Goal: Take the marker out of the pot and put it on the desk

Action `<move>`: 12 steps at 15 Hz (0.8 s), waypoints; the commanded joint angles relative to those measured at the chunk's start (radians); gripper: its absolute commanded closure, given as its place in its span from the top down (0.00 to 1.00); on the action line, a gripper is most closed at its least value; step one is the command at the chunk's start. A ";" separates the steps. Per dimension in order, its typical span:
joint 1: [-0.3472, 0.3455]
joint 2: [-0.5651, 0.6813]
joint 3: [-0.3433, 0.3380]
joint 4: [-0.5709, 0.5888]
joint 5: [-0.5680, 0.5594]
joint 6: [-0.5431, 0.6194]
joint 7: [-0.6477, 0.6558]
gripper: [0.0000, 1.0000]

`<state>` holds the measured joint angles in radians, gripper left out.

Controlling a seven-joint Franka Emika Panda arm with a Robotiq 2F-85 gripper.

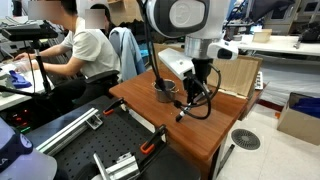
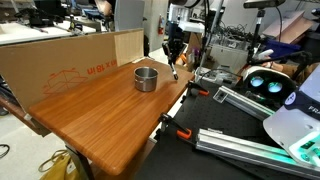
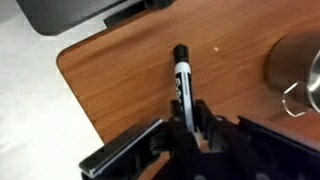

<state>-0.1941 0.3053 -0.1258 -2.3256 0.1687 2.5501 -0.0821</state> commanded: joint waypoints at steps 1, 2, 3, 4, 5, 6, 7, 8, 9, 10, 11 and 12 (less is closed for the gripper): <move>-0.019 0.081 0.006 0.064 0.027 0.026 0.016 0.05; -0.022 0.102 0.007 0.085 0.026 0.025 0.022 0.05; -0.020 0.126 0.002 0.106 0.016 0.027 0.038 0.05; -0.020 0.143 0.001 0.124 0.012 0.023 0.049 0.05; -0.021 0.167 0.000 0.147 0.011 0.025 0.058 0.05; -0.021 0.187 0.001 0.166 0.009 0.023 0.064 0.05; -0.021 0.211 0.002 0.189 0.006 0.019 0.070 0.05; -0.017 0.229 -0.001 0.206 -0.002 0.016 0.078 0.05; -0.010 0.250 -0.007 0.223 -0.013 0.024 0.090 0.05; -0.008 0.267 -0.006 0.240 -0.016 0.024 0.095 0.05; -0.006 0.283 -0.007 0.256 -0.019 0.022 0.101 0.05; -0.005 0.289 -0.007 0.267 -0.020 0.022 0.106 0.05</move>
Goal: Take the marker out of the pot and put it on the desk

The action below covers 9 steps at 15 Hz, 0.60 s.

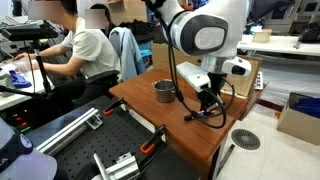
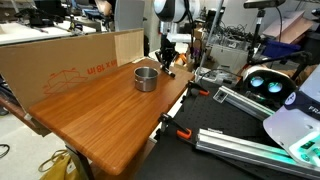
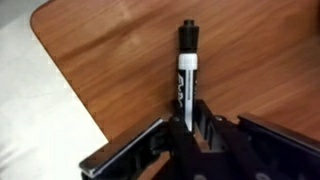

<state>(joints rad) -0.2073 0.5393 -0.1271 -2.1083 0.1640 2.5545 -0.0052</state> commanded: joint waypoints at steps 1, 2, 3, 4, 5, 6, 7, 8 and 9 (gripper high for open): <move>0.010 0.061 -0.005 0.059 -0.016 0.016 0.032 0.05; 0.014 0.061 -0.008 0.065 -0.022 0.008 0.035 0.05; 0.015 0.065 -0.009 0.071 -0.025 0.005 0.037 0.45; 0.019 0.064 -0.012 0.071 -0.031 0.006 0.041 0.46; 0.018 0.069 -0.009 0.073 -0.030 0.006 0.038 0.53; 0.017 0.076 -0.009 0.077 -0.031 0.009 0.036 0.59; 0.017 0.075 -0.008 0.079 -0.033 0.004 0.034 0.66; 0.014 0.079 -0.005 0.083 -0.033 0.004 0.029 0.74; 0.013 0.080 -0.003 0.084 -0.032 0.002 0.027 0.81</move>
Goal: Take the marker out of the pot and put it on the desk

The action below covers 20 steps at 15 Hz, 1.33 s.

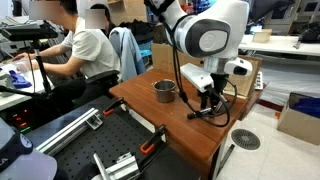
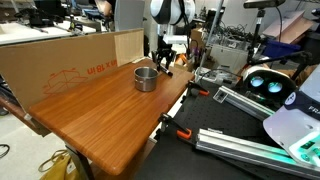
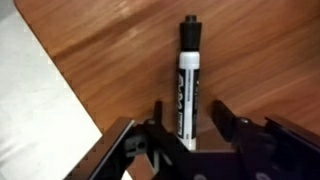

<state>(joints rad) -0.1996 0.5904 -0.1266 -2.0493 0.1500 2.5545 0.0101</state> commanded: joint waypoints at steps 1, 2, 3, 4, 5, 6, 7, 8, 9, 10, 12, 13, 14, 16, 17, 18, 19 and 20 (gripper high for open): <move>0.004 0.030 -0.001 0.026 -0.017 0.003 0.010 0.89; 0.006 0.030 -0.001 0.025 -0.018 0.004 0.010 0.95; 0.006 0.031 0.000 0.026 -0.018 0.008 0.010 1.00; 0.006 0.028 0.001 0.023 -0.018 0.010 0.008 1.00; 0.005 0.026 0.003 0.021 -0.016 0.013 0.006 1.00; 0.005 0.018 0.004 0.015 -0.015 0.018 0.005 1.00; 0.006 0.012 0.004 0.011 -0.015 0.023 0.005 1.00; 0.005 0.001 0.006 0.004 -0.010 0.028 0.004 1.00; 0.006 -0.010 0.007 -0.004 -0.010 0.036 0.005 1.00; 0.007 -0.024 0.009 -0.013 -0.011 0.043 0.001 1.00; 0.025 -0.066 -0.003 -0.037 -0.027 0.049 0.016 1.00; 0.032 -0.091 -0.005 -0.049 -0.032 0.044 0.020 1.00; 0.045 -0.129 -0.013 -0.069 -0.041 0.042 0.034 1.00; 0.076 -0.220 -0.026 -0.124 -0.064 0.064 0.063 1.00; 0.097 -0.278 -0.035 -0.160 -0.090 0.079 0.087 1.00; 0.114 -0.327 -0.043 -0.187 -0.118 0.088 0.120 1.00; 0.121 -0.380 -0.037 -0.212 -0.139 0.071 0.128 1.00; 0.088 -0.293 -0.011 -0.124 -0.099 0.037 0.094 1.00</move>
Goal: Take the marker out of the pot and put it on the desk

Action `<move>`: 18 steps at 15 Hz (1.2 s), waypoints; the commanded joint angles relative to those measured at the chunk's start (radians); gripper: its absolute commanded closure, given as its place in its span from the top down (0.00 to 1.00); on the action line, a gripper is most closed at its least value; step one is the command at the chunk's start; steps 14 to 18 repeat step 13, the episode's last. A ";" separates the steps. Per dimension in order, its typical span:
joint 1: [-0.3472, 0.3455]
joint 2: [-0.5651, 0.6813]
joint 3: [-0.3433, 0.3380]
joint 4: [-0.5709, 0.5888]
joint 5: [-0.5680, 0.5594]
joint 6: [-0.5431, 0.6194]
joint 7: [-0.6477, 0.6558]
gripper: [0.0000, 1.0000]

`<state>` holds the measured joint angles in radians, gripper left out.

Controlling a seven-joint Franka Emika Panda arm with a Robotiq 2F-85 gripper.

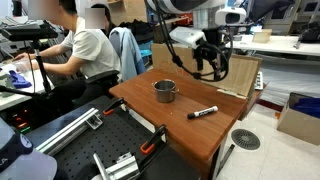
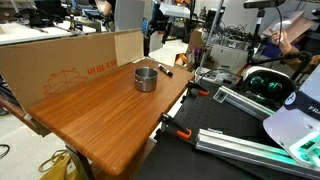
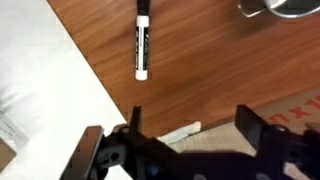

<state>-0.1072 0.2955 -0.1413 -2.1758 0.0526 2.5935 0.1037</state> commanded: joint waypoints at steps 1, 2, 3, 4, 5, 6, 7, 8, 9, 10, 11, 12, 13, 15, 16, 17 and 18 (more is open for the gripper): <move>0.006 -0.047 0.003 -0.030 -0.017 -0.002 0.016 1.00; 0.010 -0.078 0.003 -0.057 -0.025 -0.002 0.022 1.00; 0.010 -0.089 0.001 -0.073 -0.028 -0.002 0.023 1.00; 0.009 -0.089 -0.002 -0.079 -0.029 -0.001 0.023 1.00; 0.009 -0.086 -0.004 -0.081 -0.029 0.001 0.023 1.00; 0.009 -0.086 -0.004 -0.081 -0.029 0.003 0.023 1.00; 0.009 -0.086 -0.004 -0.081 -0.029 0.005 0.023 1.00; 0.009 -0.086 -0.004 -0.081 -0.029 0.007 0.023 1.00; 0.009 -0.086 -0.004 -0.081 -0.029 0.008 0.023 1.00; 0.009 -0.086 -0.004 -0.081 -0.030 0.009 0.023 1.00; 0.009 -0.086 -0.004 -0.081 -0.030 0.009 0.023 1.00; 0.009 -0.086 -0.004 -0.081 -0.030 0.009 0.023 1.00; 0.009 -0.086 -0.004 -0.081 -0.030 0.010 0.023 1.00; 0.009 -0.086 -0.004 -0.081 -0.030 0.010 0.023 1.00; 0.009 -0.086 -0.004 -0.081 -0.030 0.010 0.023 1.00; 0.009 -0.086 -0.004 -0.081 -0.030 0.010 0.023 1.00; 0.009 -0.086 -0.004 -0.081 -0.030 0.010 0.023 1.00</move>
